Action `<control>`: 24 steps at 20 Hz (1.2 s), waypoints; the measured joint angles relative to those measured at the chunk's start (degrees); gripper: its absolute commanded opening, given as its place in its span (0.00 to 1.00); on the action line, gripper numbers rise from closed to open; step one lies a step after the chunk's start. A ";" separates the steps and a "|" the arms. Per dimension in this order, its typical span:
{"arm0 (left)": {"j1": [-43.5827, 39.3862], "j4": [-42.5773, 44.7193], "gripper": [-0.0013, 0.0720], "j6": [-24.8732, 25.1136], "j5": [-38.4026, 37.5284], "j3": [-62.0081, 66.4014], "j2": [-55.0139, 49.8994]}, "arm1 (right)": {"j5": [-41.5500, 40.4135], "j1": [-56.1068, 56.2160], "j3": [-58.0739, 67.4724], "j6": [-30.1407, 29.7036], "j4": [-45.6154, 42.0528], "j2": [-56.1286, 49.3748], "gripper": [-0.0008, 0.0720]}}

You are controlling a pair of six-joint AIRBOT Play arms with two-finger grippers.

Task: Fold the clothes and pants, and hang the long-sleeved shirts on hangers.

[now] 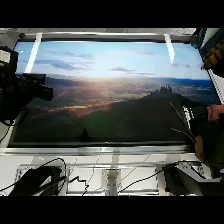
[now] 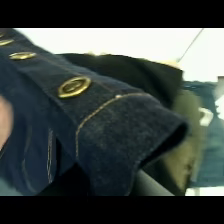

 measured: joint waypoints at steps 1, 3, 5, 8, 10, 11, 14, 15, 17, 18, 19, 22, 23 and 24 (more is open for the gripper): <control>0.00 0.00 0.04 0.00 0.02 0.00 0.02 | 0.07 -1.66 -0.02 0.61 -0.59 0.00 0.33; 0.00 0.00 0.04 0.00 0.07 -0.02 0.00 | -0.74 -3.72 -0.02 1.51 -0.85 -0.11 0.95; 0.00 0.00 0.04 0.00 0.55 0.00 -0.02 | -1.33 -4.87 -0.02 2.03 -0.83 -0.28 0.95; 0.00 0.00 0.04 0.00 0.94 0.00 -0.11 | -2.29 -5.66 0.00 2.40 -0.66 -0.63 0.95; 0.00 0.02 0.04 -0.02 1.11 0.00 -0.13 | -3.04 -5.86 -0.02 2.56 0.72 -0.94 0.74; 0.00 0.00 0.04 0.00 1.27 0.00 -0.13 | -3.54 -5.92 -0.02 2.54 2.21 -1.07 0.39; 0.00 0.02 0.04 0.00 1.29 0.00 -0.13 | -5.95 -6.03 -0.02 0.17 11.50 -1.55 0.05; 0.00 0.02 0.04 0.00 1.29 -0.02 -0.13 | -7.06 -5.86 -0.02 -1.42 16.28 -1.77 0.05; 0.00 0.02 0.04 0.00 1.31 0.00 -0.13 | -9.27 -4.11 -0.02 -4.92 27.47 -2.23 0.05; 0.00 0.02 0.04 0.00 1.31 0.00 -0.13 | -10.08 -2.29 -0.02 -6.38 32.87 -2.54 0.05; 0.00 0.00 0.04 0.00 1.31 -0.02 -0.13 | -10.49 0.59 -0.04 -7.80 38.12 -2.78 0.05; 0.00 0.00 0.04 -0.02 1.31 -0.02 -0.13 | -11.15 14.49 -0.04 -11.06 46.45 -3.19 0.05; 0.00 0.00 0.04 0.00 1.31 0.00 -0.13 | -11.10 20.55 -0.02 -11.93 47.15 -3.23 0.05; 0.00 0.00 0.04 -0.02 1.31 0.00 -0.13 | -10.93 27.78 -0.02 -12.70 46.36 -3.32 0.05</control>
